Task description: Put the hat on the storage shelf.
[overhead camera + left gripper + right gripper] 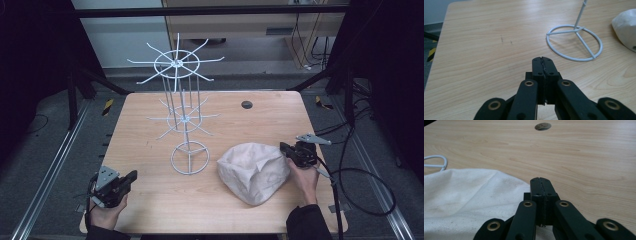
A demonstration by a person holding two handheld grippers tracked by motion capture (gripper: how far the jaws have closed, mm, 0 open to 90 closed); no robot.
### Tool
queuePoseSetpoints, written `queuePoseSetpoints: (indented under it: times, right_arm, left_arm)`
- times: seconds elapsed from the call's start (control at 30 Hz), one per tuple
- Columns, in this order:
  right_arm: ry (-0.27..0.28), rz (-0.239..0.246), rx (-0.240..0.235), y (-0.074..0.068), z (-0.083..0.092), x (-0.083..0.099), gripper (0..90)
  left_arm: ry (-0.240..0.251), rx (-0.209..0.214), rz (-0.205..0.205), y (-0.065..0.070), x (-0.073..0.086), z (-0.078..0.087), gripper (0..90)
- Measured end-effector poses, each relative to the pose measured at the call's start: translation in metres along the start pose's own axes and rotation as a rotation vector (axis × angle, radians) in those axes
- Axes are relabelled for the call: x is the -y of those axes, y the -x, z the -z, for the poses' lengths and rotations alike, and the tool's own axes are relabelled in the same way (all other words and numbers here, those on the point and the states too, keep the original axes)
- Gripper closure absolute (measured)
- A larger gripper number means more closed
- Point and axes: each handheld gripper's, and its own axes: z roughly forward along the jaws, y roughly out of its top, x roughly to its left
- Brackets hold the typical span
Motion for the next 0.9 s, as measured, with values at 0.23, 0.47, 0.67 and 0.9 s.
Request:
queuePoseSetpoints:
  times: [0.23, 0.47, 0.67, 0.9]
  right_arm:
    - [-0.088, 0.070, -0.005, 0.000, 0.004, 0.003, 90.0]
    - [-0.142, 0.113, -0.014, -0.006, 0.016, 0.007, 90.0]
    - [-0.168, 0.136, -0.023, -0.012, 0.030, 0.015, 90.0]
    - [-0.172, 0.155, -0.038, -0.017, 0.055, 0.025, 90.0]
  left_arm:
    - [-0.031, -0.025, -0.001, -0.007, 0.002, -0.002, 89.4]
    - [-0.027, -0.030, -0.004, -0.009, 0.002, 0.000, 88.8]
    - [-0.027, -0.032, -0.003, -0.011, 0.002, 0.000, 88.8]
    - [-0.021, -0.041, 0.004, -0.013, 0.002, 0.001, 88.6]
